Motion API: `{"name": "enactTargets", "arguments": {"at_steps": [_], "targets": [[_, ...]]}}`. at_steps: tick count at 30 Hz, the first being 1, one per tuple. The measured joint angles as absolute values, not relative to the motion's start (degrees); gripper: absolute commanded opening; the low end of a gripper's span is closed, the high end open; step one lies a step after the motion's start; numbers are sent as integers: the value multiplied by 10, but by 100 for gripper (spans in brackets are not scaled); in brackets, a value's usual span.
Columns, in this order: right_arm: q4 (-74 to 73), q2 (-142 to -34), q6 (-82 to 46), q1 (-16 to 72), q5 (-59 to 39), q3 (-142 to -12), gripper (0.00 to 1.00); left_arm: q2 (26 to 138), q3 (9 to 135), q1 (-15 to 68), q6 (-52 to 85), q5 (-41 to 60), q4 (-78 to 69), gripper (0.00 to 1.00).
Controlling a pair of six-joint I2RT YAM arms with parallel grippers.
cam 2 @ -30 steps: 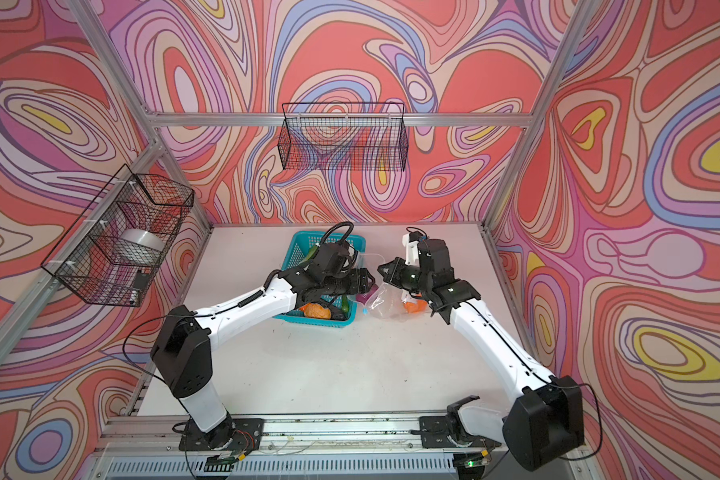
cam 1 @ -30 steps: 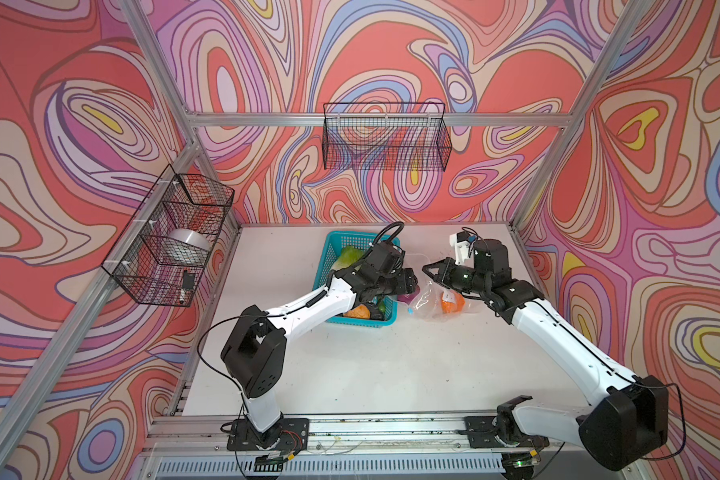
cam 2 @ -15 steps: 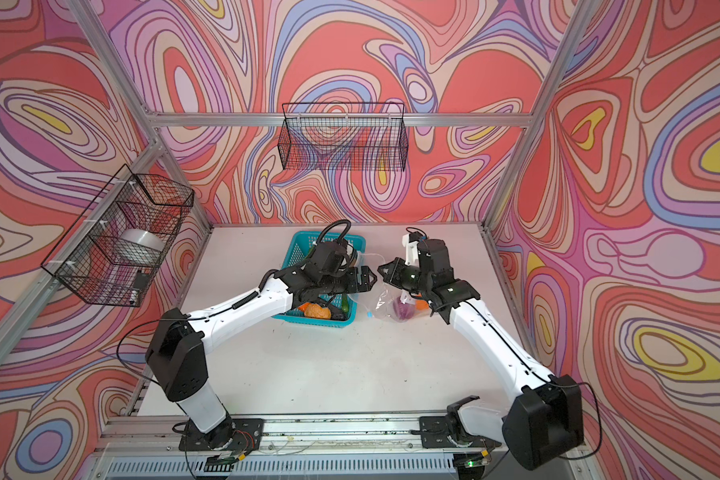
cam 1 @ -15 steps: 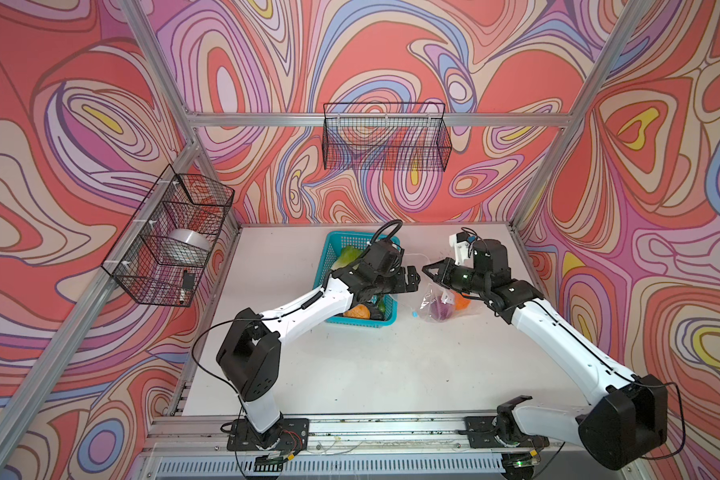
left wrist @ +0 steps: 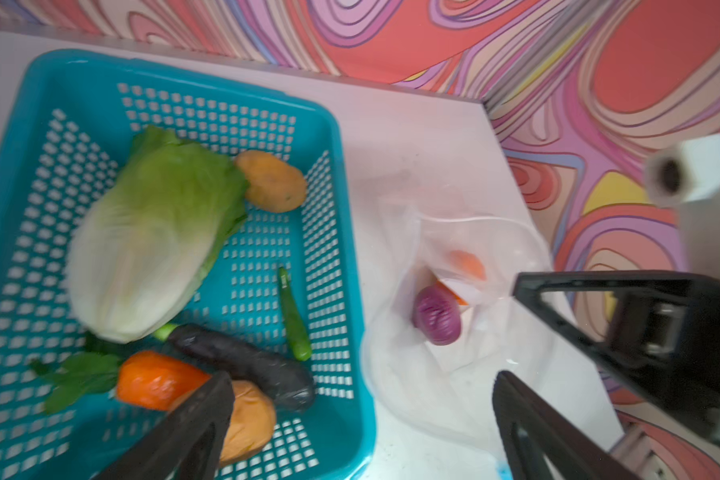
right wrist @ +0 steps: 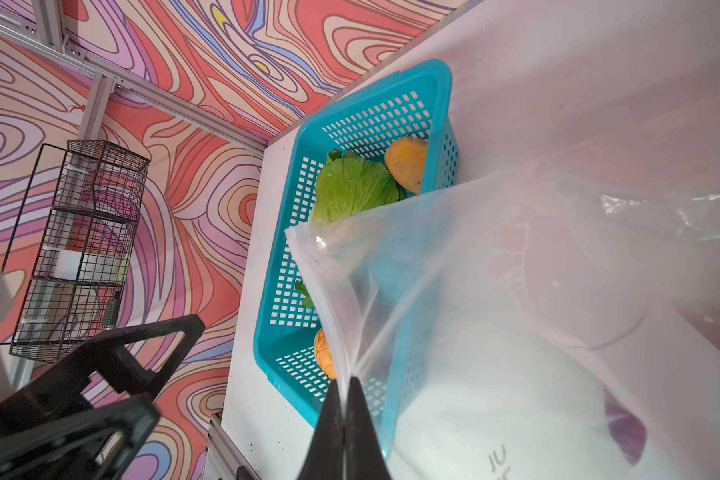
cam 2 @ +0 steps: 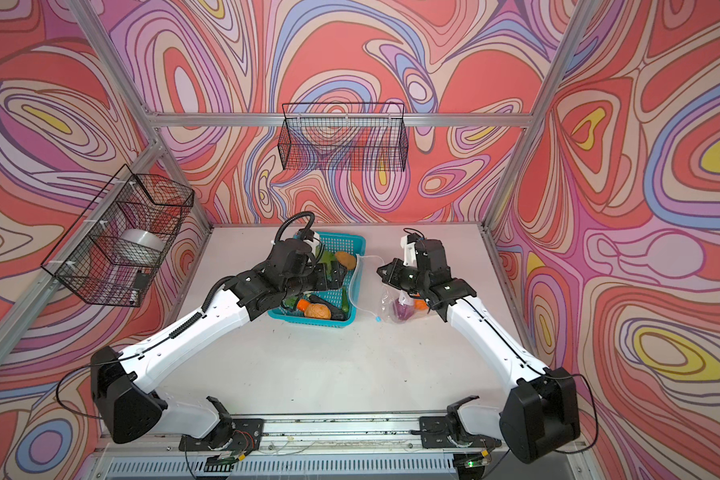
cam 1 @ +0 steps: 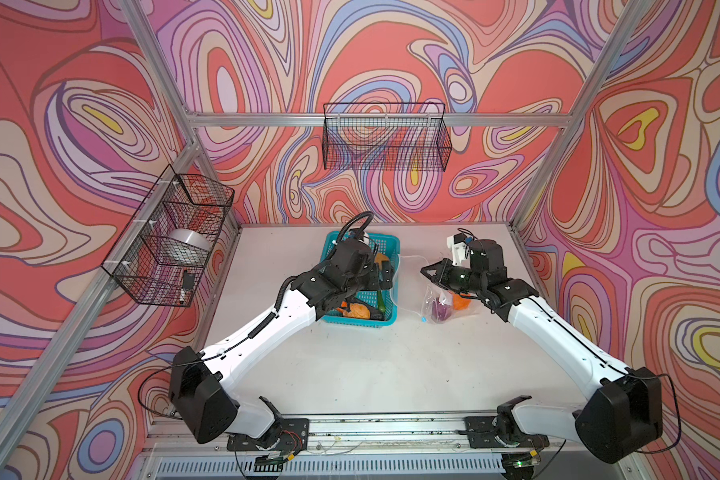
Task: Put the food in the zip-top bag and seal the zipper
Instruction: 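Move the left gripper back over the basket above the brown bread roll, then lower the left gripper and grasp the brown bread roll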
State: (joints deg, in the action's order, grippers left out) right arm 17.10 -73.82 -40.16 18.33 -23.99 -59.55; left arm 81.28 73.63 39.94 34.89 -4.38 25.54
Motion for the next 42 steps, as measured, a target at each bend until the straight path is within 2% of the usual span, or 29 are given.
{"name": "enactTargets", "arguments": {"at_steps": [9,29,38,42], "targets": [[170,-741,-402,183,-239,-595,0,805,635,371,347,-67,325,100],[168,-740,-404,183,-229,-595,0,967,684,368,321,-13,332,99],[168,-740,-404,183,-227,-595,0,998,690,367,319,6,330,91],[168,-740,-404,183,-227,-595,0,1000,690,367,318,8,329,83]]}}
